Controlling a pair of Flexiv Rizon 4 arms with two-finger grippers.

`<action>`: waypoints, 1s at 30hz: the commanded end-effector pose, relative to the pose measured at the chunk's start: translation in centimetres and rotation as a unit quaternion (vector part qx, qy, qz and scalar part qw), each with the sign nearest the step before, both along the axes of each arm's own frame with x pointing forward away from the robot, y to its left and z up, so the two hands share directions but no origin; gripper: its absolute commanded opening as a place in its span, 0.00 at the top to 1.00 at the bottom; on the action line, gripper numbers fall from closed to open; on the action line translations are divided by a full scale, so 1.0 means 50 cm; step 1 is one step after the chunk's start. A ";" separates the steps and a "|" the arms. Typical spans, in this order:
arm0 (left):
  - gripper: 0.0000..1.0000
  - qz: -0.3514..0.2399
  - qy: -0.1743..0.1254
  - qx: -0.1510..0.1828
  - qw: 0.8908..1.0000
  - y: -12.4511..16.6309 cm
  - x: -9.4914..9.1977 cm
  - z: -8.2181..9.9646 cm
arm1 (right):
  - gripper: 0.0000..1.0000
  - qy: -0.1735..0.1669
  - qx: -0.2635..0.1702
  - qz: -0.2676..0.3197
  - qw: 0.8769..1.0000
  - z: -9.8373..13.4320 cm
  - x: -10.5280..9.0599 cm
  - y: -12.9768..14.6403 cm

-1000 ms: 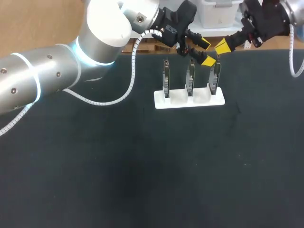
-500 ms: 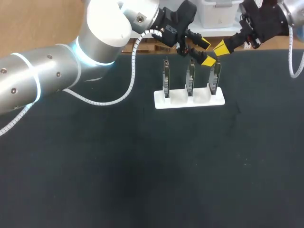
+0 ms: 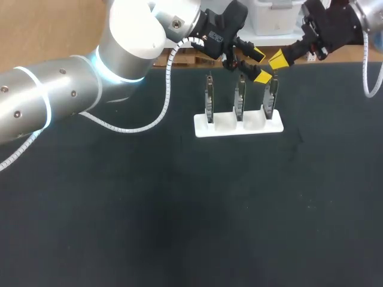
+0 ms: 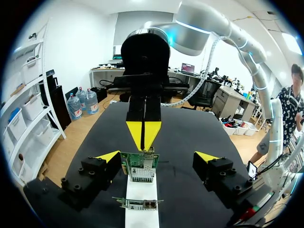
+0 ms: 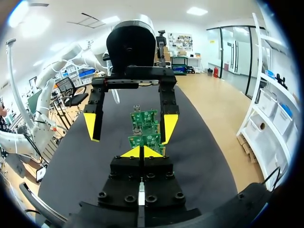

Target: Pick up the optical module with the left hand, and insert it into the network port with the right hand.

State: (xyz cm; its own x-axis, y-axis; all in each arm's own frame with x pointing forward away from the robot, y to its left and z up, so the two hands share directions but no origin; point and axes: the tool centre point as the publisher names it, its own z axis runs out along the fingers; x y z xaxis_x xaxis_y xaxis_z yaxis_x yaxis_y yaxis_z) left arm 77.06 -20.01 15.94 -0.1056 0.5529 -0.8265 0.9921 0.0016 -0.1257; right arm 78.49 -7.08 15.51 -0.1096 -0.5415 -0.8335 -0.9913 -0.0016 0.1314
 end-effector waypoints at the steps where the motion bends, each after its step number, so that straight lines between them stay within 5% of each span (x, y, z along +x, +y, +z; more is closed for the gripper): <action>1: 0.00 -0.002 0.002 0.002 1.000 -0.002 0.005 0.001 | 1.00 -0.001 0.002 0.001 1.000 0.004 0.000 -0.001; 30: 0.00 -0.002 0.002 0.002 1.000 -0.002 0.005 0.001 | 1.00 0.009 -0.011 0.000 1.000 -0.020 -0.001 -0.007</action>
State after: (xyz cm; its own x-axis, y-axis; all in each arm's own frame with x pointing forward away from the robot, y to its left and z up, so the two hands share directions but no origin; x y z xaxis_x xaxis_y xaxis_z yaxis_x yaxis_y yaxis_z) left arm 77.06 -20.01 15.94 -0.1056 0.5529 -0.8265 0.9921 0.0016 -0.1257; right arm 78.42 -7.54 14.87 -0.1244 -0.5584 -0.8202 -0.9890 0.0034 0.1477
